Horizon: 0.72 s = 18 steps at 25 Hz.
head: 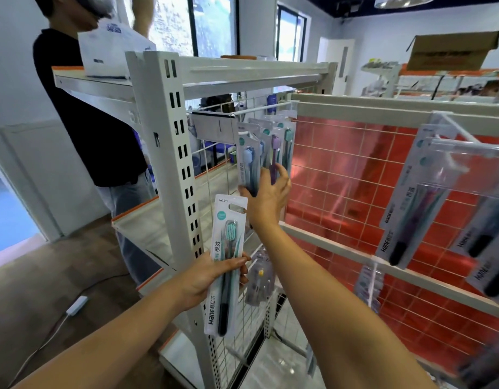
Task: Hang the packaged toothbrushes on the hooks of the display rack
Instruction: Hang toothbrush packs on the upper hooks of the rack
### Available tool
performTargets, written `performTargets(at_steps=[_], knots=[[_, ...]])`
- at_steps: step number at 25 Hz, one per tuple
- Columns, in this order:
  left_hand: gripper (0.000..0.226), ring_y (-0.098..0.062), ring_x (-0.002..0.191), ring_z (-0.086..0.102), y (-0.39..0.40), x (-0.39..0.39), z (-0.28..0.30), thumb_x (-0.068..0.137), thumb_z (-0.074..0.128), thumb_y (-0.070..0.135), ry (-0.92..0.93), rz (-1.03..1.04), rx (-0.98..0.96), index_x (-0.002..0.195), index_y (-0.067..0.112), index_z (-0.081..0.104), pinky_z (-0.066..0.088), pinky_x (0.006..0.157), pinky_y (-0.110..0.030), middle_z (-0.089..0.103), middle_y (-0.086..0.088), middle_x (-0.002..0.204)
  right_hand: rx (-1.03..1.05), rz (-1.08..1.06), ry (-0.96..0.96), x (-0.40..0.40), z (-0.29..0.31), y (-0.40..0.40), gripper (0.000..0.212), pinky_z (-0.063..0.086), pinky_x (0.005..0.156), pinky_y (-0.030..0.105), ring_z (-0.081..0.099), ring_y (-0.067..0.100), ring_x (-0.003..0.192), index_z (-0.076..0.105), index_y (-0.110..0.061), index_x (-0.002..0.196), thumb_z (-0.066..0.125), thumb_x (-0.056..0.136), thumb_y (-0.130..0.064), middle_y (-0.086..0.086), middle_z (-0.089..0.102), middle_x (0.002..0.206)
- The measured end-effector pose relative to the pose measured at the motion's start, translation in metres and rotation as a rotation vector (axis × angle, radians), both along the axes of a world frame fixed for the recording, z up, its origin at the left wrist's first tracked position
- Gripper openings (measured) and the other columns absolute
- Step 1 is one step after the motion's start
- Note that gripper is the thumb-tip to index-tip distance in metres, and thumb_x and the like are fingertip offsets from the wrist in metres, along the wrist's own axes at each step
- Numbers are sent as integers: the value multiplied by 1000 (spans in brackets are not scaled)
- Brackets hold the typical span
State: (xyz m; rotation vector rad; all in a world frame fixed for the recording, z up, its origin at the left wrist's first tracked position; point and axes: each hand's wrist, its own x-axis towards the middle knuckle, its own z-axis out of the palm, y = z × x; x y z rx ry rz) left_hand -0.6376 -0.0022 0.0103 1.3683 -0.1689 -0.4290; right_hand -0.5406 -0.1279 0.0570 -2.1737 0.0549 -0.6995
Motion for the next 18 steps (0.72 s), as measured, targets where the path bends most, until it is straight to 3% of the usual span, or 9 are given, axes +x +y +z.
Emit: performTargets(at_steps=[2, 4, 8, 11, 13, 16, 18], knots=[[24, -20, 64, 64, 2, -1, 1, 71, 72, 15, 7, 9, 6, 92, 4, 63, 55, 63, -29, 64, -8, 70, 180, 138, 22, 8, 1, -3, 61, 28, 111, 43, 29, 28, 134, 38, -18, 127, 73, 78, -28, 8, 26, 145], [14, -20, 63, 64, 5, -2, 3, 76, 71, 11, 18, 21, -11, 87, 4, 65, 55, 61, -28, 64, -9, 70, 378, 252, 57, 12, 4, -6, 67, 44, 99, 41, 48, 28, 119, 28, -21, 122, 76, 75, -25, 8, 39, 135], [17, -18, 62, 63, 11, -4, 4, 73, 64, 7, 42, 45, -38, 89, 1, 64, 55, 60, -27, 63, -9, 67, 637, 374, 90, 16, 8, -10, 77, 43, 90, 27, 52, 21, 106, 20, -17, 128, 77, 75, -15, 11, 44, 129], [15, -18, 65, 65, 18, -3, 1, 71, 79, 15, 43, 59, -27, 83, 7, 73, 55, 63, -29, 66, -7, 70, 687, 489, 196, 15, 3, -14, 88, 40, 101, 35, 51, 23, 115, 14, -21, 138, 75, 76, -17, 12, 43, 137], [19, -18, 66, 65, 20, -3, 0, 66, 83, 19, 52, 75, -16, 80, 10, 75, 55, 64, -29, 66, -8, 71, 671, 552, 264, 14, -2, -16, 92, 38, 104, 33, 49, 19, 115, 12, -20, 144, 74, 77, -14, 5, 46, 131], [15, -19, 62, 63, 17, -4, 0, 69, 68, 11, 52, 88, -30, 83, 5, 69, 55, 61, -28, 63, -9, 68, 638, 562, 252, 12, -3, -16, 76, 47, 84, 17, 55, 13, 103, 29, -15, 139, 73, 78, -9, -6, 52, 110], [14, -19, 62, 63, 13, -5, 1, 70, 66, 10, 49, 68, -29, 83, 4, 68, 55, 62, -29, 63, -9, 68, 579, 497, 222, 11, -1, -17, 65, 49, 82, 21, 56, 13, 95, 37, -13, 133, 72, 79, -8, -3, 54, 106]])
